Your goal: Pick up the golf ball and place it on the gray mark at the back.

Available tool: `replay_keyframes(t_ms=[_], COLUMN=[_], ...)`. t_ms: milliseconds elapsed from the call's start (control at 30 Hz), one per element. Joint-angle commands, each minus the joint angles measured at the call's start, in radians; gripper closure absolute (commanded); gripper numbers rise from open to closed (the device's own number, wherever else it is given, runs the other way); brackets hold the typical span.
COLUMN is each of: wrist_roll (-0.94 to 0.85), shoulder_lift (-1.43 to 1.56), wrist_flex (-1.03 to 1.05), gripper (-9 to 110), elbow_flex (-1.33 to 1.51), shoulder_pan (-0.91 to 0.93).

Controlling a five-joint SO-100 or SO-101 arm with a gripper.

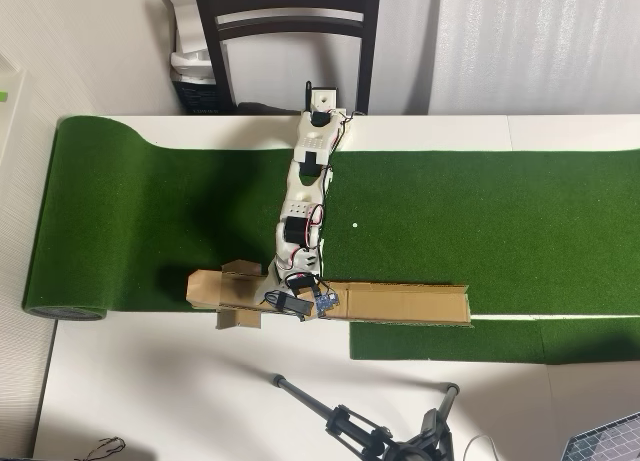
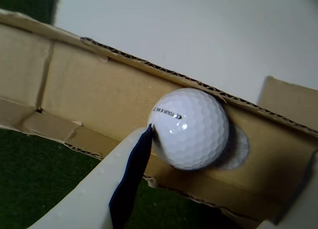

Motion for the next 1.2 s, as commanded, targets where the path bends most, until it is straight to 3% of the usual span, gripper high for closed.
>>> replay_keyframes(t_ms=[0, 267, 1167], wrist_roll=[-0.002, -0.003, -0.011], shoulder_lift=[0.072, 0.215, 0.834], wrist_flex=[-0.009, 0.089, 0.133], gripper=[51, 51, 51], elbow_flex=[-0.112, -0.284, -0.287], shoulder_pan=[-0.011, -0.044, -0.112])
